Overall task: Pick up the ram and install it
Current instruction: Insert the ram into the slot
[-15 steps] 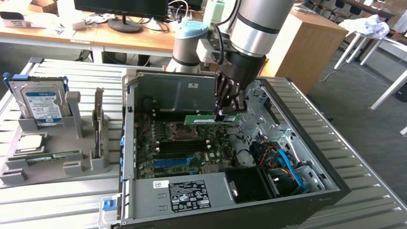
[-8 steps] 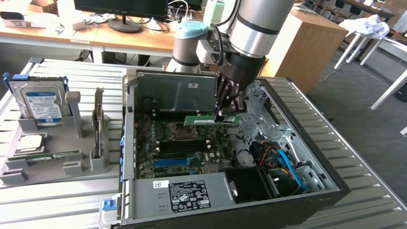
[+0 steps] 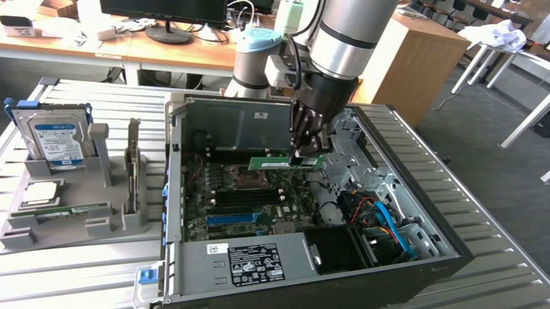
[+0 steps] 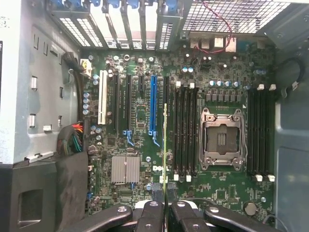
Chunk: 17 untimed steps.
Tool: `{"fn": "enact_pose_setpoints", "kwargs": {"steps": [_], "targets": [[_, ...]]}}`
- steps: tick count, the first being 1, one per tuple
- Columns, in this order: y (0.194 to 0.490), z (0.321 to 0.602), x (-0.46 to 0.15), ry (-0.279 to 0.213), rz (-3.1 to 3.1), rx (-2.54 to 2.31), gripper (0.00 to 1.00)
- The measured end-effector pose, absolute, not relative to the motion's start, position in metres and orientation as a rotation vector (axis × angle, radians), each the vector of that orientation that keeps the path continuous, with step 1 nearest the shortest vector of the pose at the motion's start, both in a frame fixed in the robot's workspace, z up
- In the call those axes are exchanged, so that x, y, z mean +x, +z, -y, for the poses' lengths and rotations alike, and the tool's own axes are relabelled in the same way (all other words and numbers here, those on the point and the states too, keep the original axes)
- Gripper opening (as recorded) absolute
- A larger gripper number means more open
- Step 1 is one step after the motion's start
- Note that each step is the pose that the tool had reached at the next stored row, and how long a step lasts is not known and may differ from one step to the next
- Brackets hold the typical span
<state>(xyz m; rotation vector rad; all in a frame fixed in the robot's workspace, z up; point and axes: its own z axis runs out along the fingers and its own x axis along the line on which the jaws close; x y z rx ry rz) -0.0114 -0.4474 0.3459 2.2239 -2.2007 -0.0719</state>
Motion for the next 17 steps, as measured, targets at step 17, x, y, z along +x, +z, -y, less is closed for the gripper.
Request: {"fn": "enact_pose_setpoints", "kwargs": {"steps": [17], "targets": [[0.3414,0.4474,-0.0114,-0.072,2.201,2.224,0.13]]}}
